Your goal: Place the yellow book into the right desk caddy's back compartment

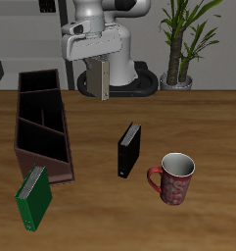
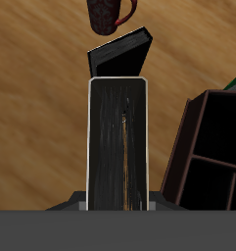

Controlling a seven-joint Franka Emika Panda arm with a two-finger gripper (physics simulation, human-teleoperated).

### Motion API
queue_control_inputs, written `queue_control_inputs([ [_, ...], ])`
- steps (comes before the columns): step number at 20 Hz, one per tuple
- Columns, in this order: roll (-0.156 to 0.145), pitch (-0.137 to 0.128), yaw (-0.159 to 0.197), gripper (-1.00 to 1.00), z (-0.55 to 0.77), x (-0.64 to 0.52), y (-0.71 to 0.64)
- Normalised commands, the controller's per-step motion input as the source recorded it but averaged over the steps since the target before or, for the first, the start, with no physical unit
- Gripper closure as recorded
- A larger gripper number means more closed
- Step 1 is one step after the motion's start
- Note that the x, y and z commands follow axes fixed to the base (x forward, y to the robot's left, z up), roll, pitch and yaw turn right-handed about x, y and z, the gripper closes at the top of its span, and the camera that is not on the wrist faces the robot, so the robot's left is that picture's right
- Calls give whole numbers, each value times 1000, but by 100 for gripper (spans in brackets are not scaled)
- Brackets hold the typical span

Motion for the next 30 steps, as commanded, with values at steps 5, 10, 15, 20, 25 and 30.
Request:
queue_control_inputs([
  [5, -107, -8, -10, 100, -20, -60, -565],
  [10, -65, 5, 6, 100, -39, -118, -314],
  [15, -93, -13, -29, 100, 44, -117, -369],
  [20, -100, -39, -46, 100, 149, -149, -385],
  [25, -98, -31, -52, 100, 151, -75, -385],
  [30, -103, -42, -79, 100, 225, -23, -411],
])
